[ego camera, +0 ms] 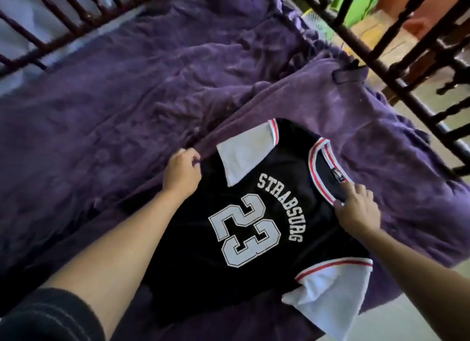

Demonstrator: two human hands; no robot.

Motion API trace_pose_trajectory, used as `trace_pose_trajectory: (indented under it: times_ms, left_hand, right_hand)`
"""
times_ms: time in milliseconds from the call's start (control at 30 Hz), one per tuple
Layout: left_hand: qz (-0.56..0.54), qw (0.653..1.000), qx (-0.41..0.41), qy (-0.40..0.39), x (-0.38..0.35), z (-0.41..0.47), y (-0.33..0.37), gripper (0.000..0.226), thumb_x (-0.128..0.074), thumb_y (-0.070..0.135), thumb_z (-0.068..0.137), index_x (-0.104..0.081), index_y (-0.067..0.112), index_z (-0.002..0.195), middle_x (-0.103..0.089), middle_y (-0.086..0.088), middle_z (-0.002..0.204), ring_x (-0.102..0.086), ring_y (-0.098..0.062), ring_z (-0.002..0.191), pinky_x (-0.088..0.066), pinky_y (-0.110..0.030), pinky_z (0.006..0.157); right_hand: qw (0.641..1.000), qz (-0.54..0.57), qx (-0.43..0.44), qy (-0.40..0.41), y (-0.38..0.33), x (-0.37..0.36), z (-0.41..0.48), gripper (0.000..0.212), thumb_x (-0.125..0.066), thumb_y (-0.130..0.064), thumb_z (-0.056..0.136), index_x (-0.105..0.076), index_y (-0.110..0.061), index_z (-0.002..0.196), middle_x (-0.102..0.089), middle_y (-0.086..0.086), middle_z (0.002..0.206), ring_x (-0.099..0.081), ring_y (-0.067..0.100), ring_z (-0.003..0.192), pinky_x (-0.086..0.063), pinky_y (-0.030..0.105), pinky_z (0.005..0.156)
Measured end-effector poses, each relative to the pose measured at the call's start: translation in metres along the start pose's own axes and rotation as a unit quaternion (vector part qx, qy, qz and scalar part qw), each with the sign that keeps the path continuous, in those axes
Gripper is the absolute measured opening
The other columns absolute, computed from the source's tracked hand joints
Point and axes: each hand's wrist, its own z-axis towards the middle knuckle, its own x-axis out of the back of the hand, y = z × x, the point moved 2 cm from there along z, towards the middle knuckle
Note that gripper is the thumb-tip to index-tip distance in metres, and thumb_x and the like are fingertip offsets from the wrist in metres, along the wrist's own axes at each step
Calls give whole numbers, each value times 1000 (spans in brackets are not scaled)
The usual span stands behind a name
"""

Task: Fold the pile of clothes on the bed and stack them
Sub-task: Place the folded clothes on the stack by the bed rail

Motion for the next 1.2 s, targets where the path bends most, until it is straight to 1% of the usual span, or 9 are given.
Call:
trace_pose_trajectory:
  times_ms: [200, 333, 433, 533, 633, 733, 833, 1033, 1200]
  left_hand:
    - [66, 973, 199, -97, -1, -68, -149, 15, -66, 13, 84, -67, 12, 99, -65, -14, 107, -60, -34, 100, -49, -40, 82]
    - [98, 956, 249, -119, -20, -77, -216, 39, -67, 16, 84, -58, 12, 122, -53, -18, 122, -51, -37, 112, -46, -45, 88]
    - [129, 957, 240, -97, -36, -64, -242, 70, -73, 23, 81, -39, 17, 142, -42, -17, 137, -41, -40, 122, -42, -49, 93]
    - [186, 960, 183, -105, -51, -43, -252, 83, -76, 32, 77, -30, 24, 146, -40, -14, 141, -39, -39, 124, -39, -49, 94]
    - [203, 959, 174, -96, -59, -20, -253, 45, -68, 28, 85, -53, 23, 128, -61, -14, 116, -51, -36, 110, -38, -45, 90]
    - [123, 963, 237, 23, -46, 2, -258, 11, -59, 19, 89, -67, 20, 97, -68, -16, 93, -60, -39, 95, -44, -41, 79]
    - [97, 953, 264, 109, -29, 17, -263, 10, -56, 19, 90, -64, 19, 96, -67, -19, 92, -61, -41, 92, -45, -42, 72]
    - [53, 961, 260, 81, -33, -8, -246, 36, -58, 15, 89, -52, 17, 124, -57, -14, 120, -50, -36, 114, -45, -48, 84]
    - [13, 983, 165, 85, -58, -117, -179, 18, -65, 8, 79, -62, 12, 96, -57, -12, 96, -54, -36, 93, -47, -45, 72]
  right_hand:
    - [961, -50, 257, -85, -154, -41, 13, 44, -57, -17, 85, -52, -21, 128, -50, 4, 128, -45, 27, 118, -47, 40, 84]
    - [915, -180, 356, -60, -214, -80, 38, 74, -58, -11, 80, -27, -30, 145, -18, 7, 156, -28, 29, 134, -45, 40, 87]
    - [918, -183, 351, -29, -231, -94, 71, 56, -57, -12, 83, -48, -32, 135, -36, 4, 145, -39, 29, 124, -46, 40, 81]
    - [962, -24, 271, 19, -243, -82, 108, 30, -55, -11, 84, -68, -17, 111, -61, 14, 114, -59, 38, 100, -47, 43, 77]
    - [985, 73, 133, 83, -261, -51, 156, 32, -50, -21, 90, -57, -2, 115, -61, 27, 114, -57, 44, 104, -43, 46, 86]
    - [977, 149, 53, 141, -280, -16, 196, 39, -45, -27, 89, -56, -4, 118, -61, 21, 121, -55, 39, 112, -41, 43, 91]
    - [972, 163, 90, 143, -296, -9, 209, 35, -44, -26, 89, -57, -3, 113, -63, 19, 117, -56, 35, 107, -39, 39, 87]
    - [953, 116, 275, 47, -288, -31, 153, 62, -58, -12, 85, -37, -12, 144, -33, 18, 150, -39, 32, 134, -32, 38, 110]
    - [941, 118, 312, 63, -208, -39, 50, 42, -62, -10, 82, -56, -14, 124, -50, 12, 130, -51, 31, 117, -46, 38, 88]
